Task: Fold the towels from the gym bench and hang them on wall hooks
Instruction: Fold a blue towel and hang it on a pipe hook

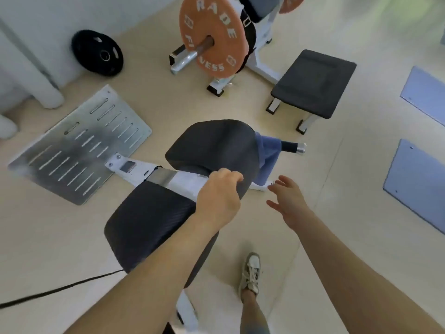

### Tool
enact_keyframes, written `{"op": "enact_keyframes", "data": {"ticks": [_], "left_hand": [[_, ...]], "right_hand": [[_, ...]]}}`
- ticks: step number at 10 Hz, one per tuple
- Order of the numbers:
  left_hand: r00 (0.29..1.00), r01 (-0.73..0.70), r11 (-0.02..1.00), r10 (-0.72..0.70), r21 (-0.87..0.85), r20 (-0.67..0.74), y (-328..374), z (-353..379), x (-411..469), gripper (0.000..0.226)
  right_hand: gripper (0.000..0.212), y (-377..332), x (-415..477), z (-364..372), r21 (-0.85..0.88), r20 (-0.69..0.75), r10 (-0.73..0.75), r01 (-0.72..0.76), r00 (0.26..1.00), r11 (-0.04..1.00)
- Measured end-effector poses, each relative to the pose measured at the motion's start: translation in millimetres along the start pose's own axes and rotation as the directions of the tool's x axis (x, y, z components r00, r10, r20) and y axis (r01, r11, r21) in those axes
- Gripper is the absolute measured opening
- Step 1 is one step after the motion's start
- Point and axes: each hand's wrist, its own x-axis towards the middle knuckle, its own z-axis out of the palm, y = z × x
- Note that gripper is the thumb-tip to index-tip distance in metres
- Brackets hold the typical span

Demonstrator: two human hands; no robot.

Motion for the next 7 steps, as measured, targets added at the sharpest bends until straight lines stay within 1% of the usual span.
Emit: {"op": "enact_keyframes", "data": {"ticks": [1, 2, 3, 4, 5, 6, 7], "left_hand": [[0.994, 0.107, 0.921, -0.094, 0.373, -0.053, 10, 19, 27, 0.027], [0.976, 0.197, 0.827, -0.216, 0.526, -0.027, 24, 36, 53, 0.03], [0.948, 0.278, 0.79, -0.316, 0.547, -0.025, 35, 42, 77, 0.035], [0.918, 0.386, 0.867, -0.396, 0.314, -0.034, 43, 45, 93, 0.034], [0.836, 0.548, 0.831, -0.542, -0.097, 0.085, 57, 47, 100, 0.03], [0.766, 0.619, 0.622, -0.612, -0.479, 0.195, 78, 40, 104, 0.028], [0.721, 0.543, 0.203, -0.609, -0.815, 0.33, 107, 20, 97, 0.035]], "right_hand": [[0.049, -5, 72, -11, -0.162, 0.098, -0.072, 0.088, 0.993, 0.983], [0.066, -3, 136, -23, -0.232, 0.154, 0.027, 0.009, 0.988, 0.973], [0.034, -12, 173, -26, -0.156, 0.215, 0.082, -0.048, 0.973, 0.987], [0.017, -29, 180, -23, -0.115, 0.22, -0.019, 0.045, 0.975, 0.992], [0.01, -48, 170, -27, 0.03, 0.269, 0.074, -0.085, 0.96, 0.996], [0.021, -89, 120, -43, 0.321, 0.547, 0.058, -0.273, 0.835, 0.907], [0.039, -98, 80, -28, -0.13, 0.563, 0.022, 0.063, 0.826, 0.99]]}}
